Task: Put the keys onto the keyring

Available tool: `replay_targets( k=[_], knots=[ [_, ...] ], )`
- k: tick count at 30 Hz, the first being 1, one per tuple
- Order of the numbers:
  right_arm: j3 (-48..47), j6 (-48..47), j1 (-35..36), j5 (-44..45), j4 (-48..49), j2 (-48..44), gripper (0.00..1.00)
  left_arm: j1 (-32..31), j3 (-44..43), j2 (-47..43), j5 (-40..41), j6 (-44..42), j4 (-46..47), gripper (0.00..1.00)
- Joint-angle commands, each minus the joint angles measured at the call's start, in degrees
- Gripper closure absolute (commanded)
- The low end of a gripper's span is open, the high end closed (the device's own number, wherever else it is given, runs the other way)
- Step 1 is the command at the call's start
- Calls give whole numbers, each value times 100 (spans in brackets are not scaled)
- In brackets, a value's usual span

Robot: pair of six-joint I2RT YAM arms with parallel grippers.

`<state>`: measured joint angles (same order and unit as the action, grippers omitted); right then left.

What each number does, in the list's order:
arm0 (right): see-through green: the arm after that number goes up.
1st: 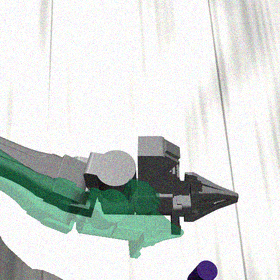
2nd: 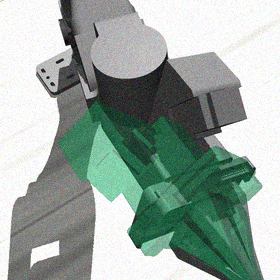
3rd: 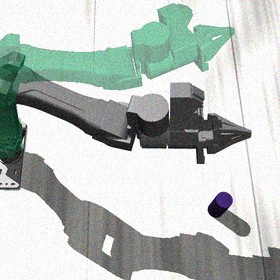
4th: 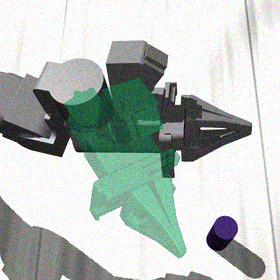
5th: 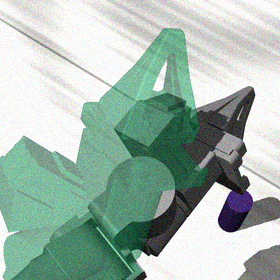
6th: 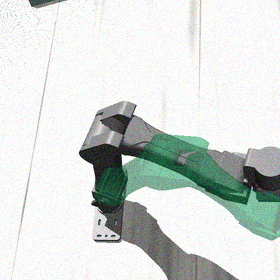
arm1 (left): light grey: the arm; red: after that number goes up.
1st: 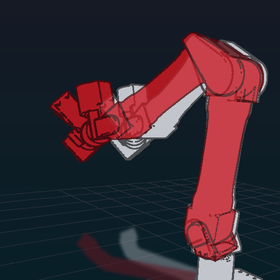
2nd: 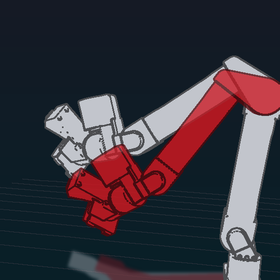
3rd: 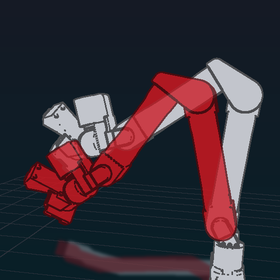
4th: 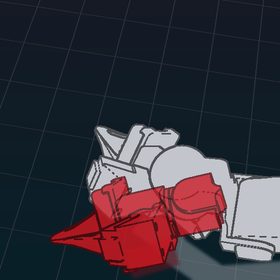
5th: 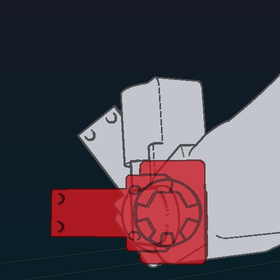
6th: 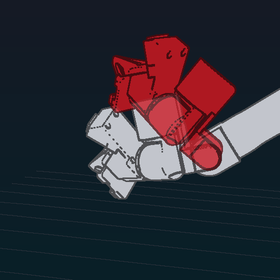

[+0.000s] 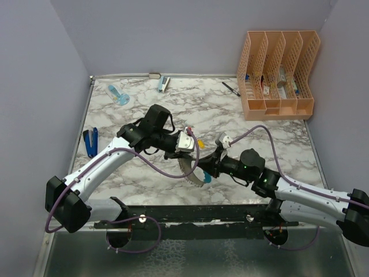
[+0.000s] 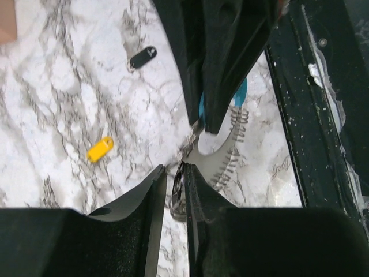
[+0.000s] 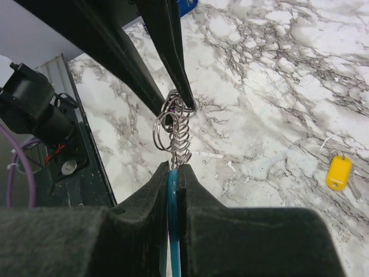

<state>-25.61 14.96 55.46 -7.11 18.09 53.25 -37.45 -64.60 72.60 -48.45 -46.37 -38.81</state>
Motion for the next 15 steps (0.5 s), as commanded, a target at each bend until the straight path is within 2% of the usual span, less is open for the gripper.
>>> replay_targets(
  k=[1,7,12,15],
  knots=[
    [62,-110,-18,134,508,-264,99,230,40,36,712,14,-507,87],
    [72,-211,-18,17,516,-205,99,230,22,105,808,60,-466,76],
    [74,-227,-20,-8,555,-162,99,227,-2,185,511,-77,-578,72],
    [65,-238,-19,-27,588,-128,99,230,-54,268,373,-136,-610,65]
  ],
)
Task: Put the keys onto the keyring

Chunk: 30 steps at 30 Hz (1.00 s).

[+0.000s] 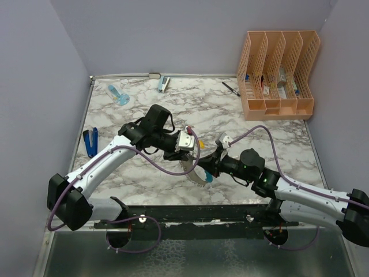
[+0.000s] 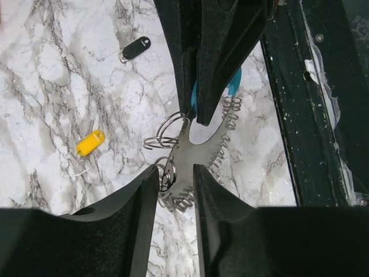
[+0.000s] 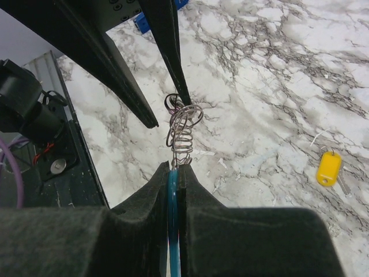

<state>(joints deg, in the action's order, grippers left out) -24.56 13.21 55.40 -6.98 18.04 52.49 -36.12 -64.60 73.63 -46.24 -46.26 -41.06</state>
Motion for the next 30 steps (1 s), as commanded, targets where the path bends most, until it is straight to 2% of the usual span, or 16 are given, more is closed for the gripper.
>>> replay_targets(
  k=[1,6,10,17,18,30],
  knots=[
    [-55,-76,-19,-44,595,-43,99,101,-79,196,119,-149,-379,63],
    [-87,-116,-13,-41,667,-3,99,97,-236,327,-102,-282,-481,60],
    [-128,-149,-11,-40,688,70,99,96,-337,479,-229,-365,-658,64],
    [-93,-119,-16,-3,751,100,99,96,-367,529,-380,-500,-900,98],
    [-83,-115,-17,10,752,108,99,96,-349,518,-396,-499,-896,100],
    [-67,-45,-12,118,586,104,99,96,-287,318,-445,-453,-805,100]
  ],
)
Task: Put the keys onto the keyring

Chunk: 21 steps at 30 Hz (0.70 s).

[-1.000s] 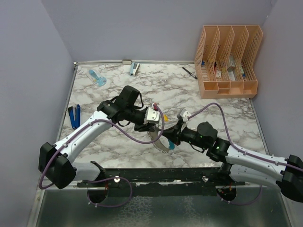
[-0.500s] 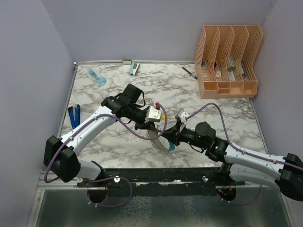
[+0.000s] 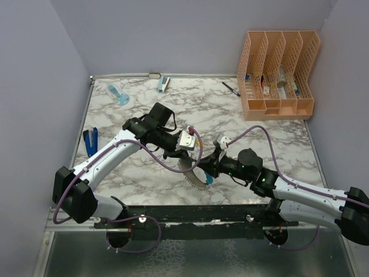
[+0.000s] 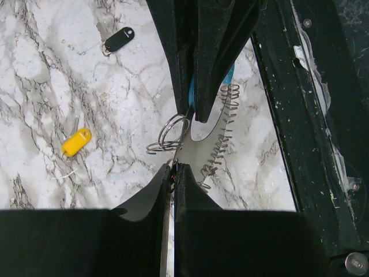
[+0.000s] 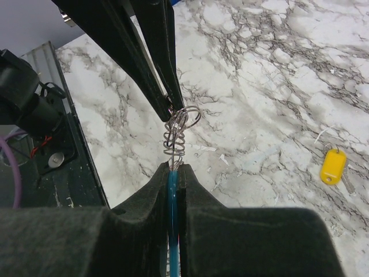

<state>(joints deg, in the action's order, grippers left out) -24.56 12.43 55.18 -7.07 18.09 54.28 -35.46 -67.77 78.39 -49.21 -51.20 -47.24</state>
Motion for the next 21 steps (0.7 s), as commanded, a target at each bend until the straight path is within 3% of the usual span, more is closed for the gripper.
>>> replay_targets(
  k=[1,7,21],
  knots=[
    [-67,39,4,127,558,-79,98,31,32,-177,-145,57,-162,100],
    [-76,41,9,168,384,-168,73,31,62,-267,-18,85,-79,100],
    [-529,-44,9,122,107,108,71,25,46,-111,124,5,-227,100]
  ],
)
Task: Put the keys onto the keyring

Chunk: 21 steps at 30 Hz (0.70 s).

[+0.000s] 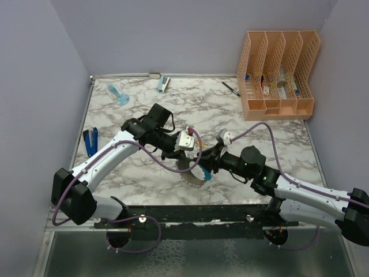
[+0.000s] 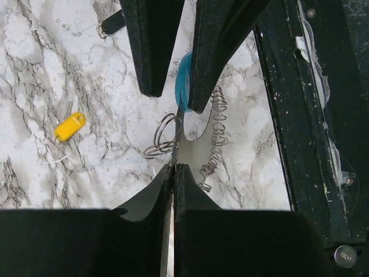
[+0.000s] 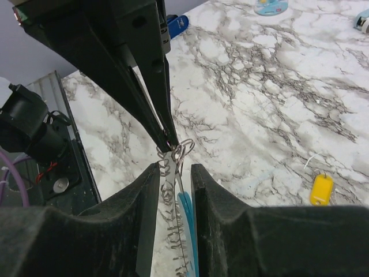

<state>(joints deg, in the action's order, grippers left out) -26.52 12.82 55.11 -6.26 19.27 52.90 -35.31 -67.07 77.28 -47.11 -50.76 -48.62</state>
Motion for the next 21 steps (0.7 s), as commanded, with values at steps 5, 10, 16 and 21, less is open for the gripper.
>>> replay_targets(
  k=[5,10,16,21],
  knots=[
    [-509,-104,13,-2,5,568,71,7,-33,-10,-116,-79,-164,100],
    [-639,-137,17,-72,-31,808,89,7,-19,-70,-86,-98,-183,100],
    [-631,-96,15,6,-28,836,99,7,27,-178,-77,-42,-130,100],
    [-510,32,14,283,10,661,99,7,84,-279,-81,220,149,100]
  ],
)
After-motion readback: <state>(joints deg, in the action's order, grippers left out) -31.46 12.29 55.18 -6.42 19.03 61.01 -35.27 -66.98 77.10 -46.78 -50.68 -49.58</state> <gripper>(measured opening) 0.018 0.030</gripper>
